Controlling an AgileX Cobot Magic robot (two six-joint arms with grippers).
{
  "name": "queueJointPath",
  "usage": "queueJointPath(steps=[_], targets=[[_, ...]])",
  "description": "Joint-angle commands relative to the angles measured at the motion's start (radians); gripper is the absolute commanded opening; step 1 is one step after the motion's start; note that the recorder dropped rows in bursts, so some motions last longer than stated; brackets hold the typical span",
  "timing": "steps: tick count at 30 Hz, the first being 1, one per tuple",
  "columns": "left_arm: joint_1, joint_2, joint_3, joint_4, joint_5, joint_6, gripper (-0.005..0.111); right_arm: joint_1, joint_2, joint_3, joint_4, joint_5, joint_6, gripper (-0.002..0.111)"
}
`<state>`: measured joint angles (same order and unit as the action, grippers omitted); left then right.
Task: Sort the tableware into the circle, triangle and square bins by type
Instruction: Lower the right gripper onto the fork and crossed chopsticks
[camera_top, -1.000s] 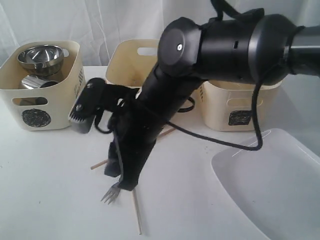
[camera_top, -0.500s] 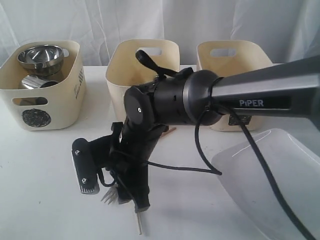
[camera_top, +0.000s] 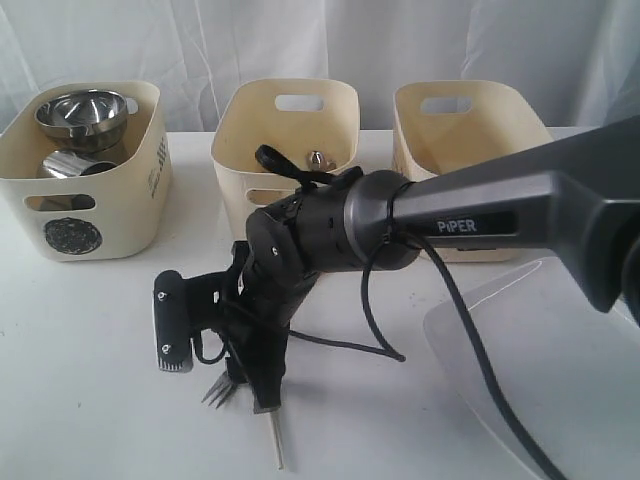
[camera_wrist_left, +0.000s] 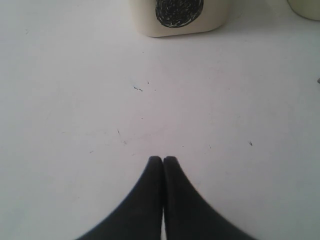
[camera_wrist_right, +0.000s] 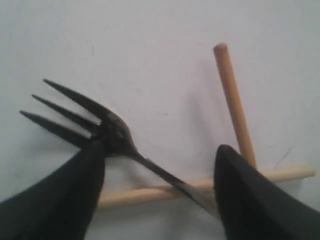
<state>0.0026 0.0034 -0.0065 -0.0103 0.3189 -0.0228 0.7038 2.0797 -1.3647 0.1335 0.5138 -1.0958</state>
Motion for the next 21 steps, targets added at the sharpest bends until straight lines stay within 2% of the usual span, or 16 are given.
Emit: queueJointPath(steps=[1,4,10,16,21], targets=[[-0.005,-0.003,0.007,-0.004,0.011,0.001,0.0,-0.016,0.016,0.0,-0.013,0.003,0.201,0.058],[-0.005,-0.003,0.007,-0.004,0.011,0.001,0.0,-0.018,0.016,0.0,-0.013,0.015,0.323,0.053],[-0.005,-0.003,0.007,-0.004,0.011,0.001,0.0,-0.018,0.016,0.0,0.004,0.133,0.475,0.034],[-0.005,-0.003,0.007,-0.004,0.011,0.001,0.0,-0.018,0.016,0.0,0.004,0.173,0.543,0.03],[-0.005,-0.003,0.007,-0.004,0.011,0.001,0.0,-0.018,0.016,0.0,0.004,0.181,0.563,0.009]])
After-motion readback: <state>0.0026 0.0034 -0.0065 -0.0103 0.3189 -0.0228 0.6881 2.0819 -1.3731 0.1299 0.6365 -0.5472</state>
